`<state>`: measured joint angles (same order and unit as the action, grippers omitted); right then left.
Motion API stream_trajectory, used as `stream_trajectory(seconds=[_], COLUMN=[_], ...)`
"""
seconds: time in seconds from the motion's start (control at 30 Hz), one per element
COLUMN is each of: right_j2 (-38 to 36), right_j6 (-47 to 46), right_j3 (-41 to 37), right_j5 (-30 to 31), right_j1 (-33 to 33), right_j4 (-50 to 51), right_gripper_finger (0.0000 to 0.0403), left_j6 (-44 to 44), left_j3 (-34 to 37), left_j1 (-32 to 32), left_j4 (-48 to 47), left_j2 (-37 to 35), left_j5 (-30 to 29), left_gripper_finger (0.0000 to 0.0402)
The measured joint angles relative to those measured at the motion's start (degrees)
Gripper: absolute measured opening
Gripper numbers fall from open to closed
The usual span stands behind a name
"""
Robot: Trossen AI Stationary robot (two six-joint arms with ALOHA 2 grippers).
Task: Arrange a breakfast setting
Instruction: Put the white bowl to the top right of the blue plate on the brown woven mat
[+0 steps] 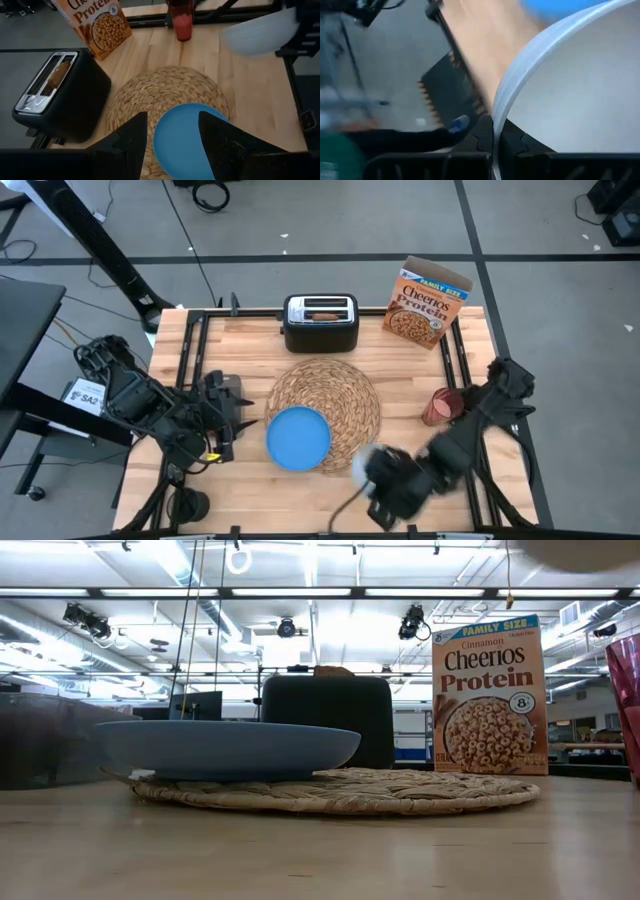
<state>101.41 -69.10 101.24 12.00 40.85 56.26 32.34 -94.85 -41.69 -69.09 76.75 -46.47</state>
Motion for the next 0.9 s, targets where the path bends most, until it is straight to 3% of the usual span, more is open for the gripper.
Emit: stream_trajectory(seconds=[0.2, 0.5, 0.7, 0.9], right_j2=[0.4, 0.7, 0.8, 0.7], right_j6=[41.6, 85.9, 96.4, 104.4], right_j3=[1.1, -10.3, -17.9, -23.0], right_j5=[0.1, -6.2, -3.4, -4.1], right_j1=[-9.1, -21.5, -27.4, -30.6], right_j4=[3.9, 6.2, 4.4, -4.5], right_gripper_finger=[0.0009, 0.001, 0.0009, 0.0009], left_j6=[0.0, 7.6, 15.5, 17.9], left_j3=[0.0, 0.0, 0.0, 0.0], left_j1=[0.0, -1.3, -3.2, -3.6], left_j4=[1.1, -4.5, -9.4, -9.2], left_j2=[0.0, -0.4, -0.4, -0.4], left_j5=[0.0, 5.4, 5.8, 4.4], left_gripper_finger=[0.0182, 0.0182, 0.0182, 0.0183])
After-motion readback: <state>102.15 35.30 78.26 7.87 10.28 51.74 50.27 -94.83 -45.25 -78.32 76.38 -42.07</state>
